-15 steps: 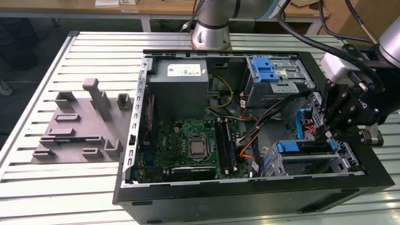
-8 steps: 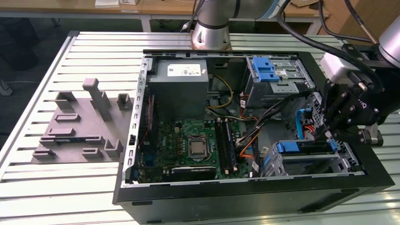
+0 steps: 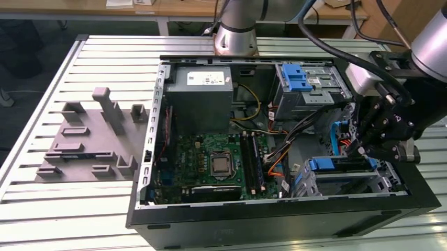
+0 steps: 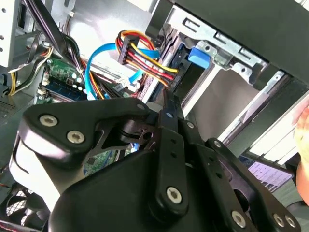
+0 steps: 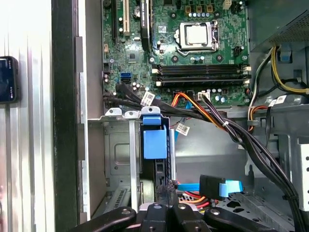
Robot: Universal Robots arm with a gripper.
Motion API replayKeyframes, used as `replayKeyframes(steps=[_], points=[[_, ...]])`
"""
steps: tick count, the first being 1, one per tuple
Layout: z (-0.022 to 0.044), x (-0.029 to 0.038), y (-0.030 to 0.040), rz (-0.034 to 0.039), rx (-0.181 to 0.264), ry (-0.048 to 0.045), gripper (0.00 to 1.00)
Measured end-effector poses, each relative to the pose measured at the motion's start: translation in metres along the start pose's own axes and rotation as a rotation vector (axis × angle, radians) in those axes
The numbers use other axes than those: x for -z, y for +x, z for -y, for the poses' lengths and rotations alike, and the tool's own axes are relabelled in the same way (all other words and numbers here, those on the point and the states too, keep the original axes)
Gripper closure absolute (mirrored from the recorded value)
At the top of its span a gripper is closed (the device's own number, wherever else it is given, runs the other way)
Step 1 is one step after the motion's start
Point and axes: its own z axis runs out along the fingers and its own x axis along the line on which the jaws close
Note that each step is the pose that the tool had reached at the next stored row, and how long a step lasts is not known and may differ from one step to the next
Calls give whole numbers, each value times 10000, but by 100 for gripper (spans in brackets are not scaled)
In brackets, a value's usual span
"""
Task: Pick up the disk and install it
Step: 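Insert the second disk wire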
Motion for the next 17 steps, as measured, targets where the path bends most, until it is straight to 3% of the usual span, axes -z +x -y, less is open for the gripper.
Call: replayKeyframes(steps=[1, 3, 5, 8, 14, 17], points=[[-5, 4, 1, 0, 0, 6, 89], [-18, 135, -12, 3, 1, 12, 89], [-19, 157, -16, 3, 1, 14, 89], [-31, 164, -16, 6, -1, 16, 89], [-159, 161, -9, 5, 1, 42, 89], [-162, 185, -10, 3, 2, 45, 89]])
